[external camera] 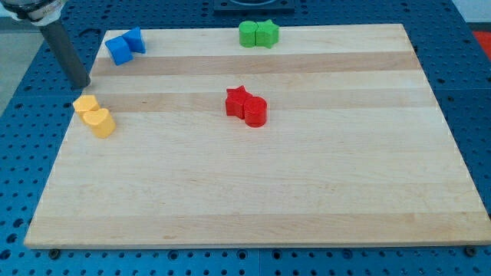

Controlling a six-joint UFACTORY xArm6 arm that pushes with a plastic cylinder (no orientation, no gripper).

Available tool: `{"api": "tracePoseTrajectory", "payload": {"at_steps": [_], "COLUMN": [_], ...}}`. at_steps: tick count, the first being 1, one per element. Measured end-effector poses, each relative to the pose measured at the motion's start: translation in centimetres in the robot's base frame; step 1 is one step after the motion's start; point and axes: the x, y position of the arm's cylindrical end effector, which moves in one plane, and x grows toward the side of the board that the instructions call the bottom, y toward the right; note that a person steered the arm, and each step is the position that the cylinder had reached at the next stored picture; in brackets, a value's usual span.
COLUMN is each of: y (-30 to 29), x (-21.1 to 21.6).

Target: Separate the blue triangle and blue cube

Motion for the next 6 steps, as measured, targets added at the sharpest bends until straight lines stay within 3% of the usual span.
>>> {"api": "tracePoseTrajectory", "payload": {"at_steps": [1,2,6], "y": [0.1,0.1,7.9], "x": [-5.0,-7.2,-9.5]}}
